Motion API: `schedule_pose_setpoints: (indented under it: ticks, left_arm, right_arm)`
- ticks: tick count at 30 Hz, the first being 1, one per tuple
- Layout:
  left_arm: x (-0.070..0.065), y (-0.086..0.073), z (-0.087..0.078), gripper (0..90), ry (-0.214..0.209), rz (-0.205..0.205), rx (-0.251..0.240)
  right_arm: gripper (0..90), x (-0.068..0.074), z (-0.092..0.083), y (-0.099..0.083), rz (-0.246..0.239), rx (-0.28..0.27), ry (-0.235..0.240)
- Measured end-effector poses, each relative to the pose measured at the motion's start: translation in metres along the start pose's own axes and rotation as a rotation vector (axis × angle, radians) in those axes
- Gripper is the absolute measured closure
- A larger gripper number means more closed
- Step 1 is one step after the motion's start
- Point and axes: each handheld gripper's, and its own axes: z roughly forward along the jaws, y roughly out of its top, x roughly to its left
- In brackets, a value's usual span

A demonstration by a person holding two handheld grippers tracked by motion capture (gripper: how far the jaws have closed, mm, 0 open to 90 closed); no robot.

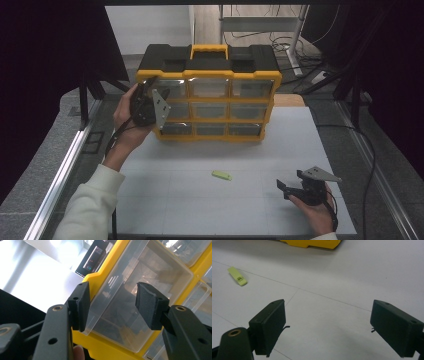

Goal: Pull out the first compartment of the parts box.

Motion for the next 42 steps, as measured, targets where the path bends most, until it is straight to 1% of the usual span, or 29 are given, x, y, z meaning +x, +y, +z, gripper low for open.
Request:
schedule_pose_setpoints:
  ticks: [2, 5, 8, 12, 13, 15, 20, 22, 27, 30, 36, 42]
  left_arm:
    - [0.0003, 0.0001, -0.0002, 46.7, 0.003, 0.001, 0.001]
    - [0.0007, 0.0005, -0.0005, 50.4, 0.01, 0.001, 0.005]
    - [0.0006, 0.0006, -0.0005, 51.0, 0.013, 0.0, 0.004]
    - [0.0005, 0.0009, -0.0006, 53.6, 0.023, 0.004, 0.007]
    - [0.001, 0.0012, -0.0011, 54.2, 0.025, 0.012, 0.014]
    - [0.0008, 0.0015, -0.0012, 56.2, 0.031, 0.015, 0.018]
    - [0.0012, 0.0017, -0.0014, 59.1, 0.04, 0.018, 0.017]
    - [0.0016, 0.0017, -0.0015, 61.5, 0.044, 0.016, 0.017]
    - [0.0006, 0.0028, -0.0016, 62.9, 0.054, 0.019, 0.022]
    - [-0.0006, 0.0026, -0.0017, 63.2, 0.064, 0.027, 0.021]
    - [-0.0011, 0.0014, -0.0026, 63.4, 0.065, 0.025, 0.012]
    - [-0.0007, 0.0007, -0.0048, 63.7, 0.062, 0.033, 0.009]
  right_arm:
    - [13.4, 0.0, -0.0002, 0.0001, 0.001, -0.001, -0.001]
    - [13.4, -0.0002, -0.0006, 0.0001, 0.001, -0.002, -0.003]
    - [13.5, -0.0002, -0.0007, 0.0001, 0.001, -0.003, -0.003]
    - [13.6, -0.0003, -0.0013, 0.0003, 0.001, -0.009, -0.009]
    - [13.6, -0.0002, -0.0015, 0.0004, 0.0, -0.009, -0.013]
    - [13.7, -0.0001, -0.0018, 0.0005, 0.0, -0.011, -0.016]
    - [13.8, 0.0, -0.0021, 0.0005, -0.001, -0.013, -0.018]
    - [14.0, -0.0002, -0.0024, 0.0006, -0.002, -0.018, -0.019]
    - [14.0, 0.0, -0.0025, 0.0007, -0.004, -0.019, -0.019]
    - [13.9, -0.0004, -0.0026, 0.0006, -0.002, -0.021, -0.015]
    - [14.0, -0.0009, -0.0027, 0.0004, -0.003, -0.021, -0.015]
    - [14.0, -0.001, -0.0031, 0.0004, -0.001, -0.023, -0.016]
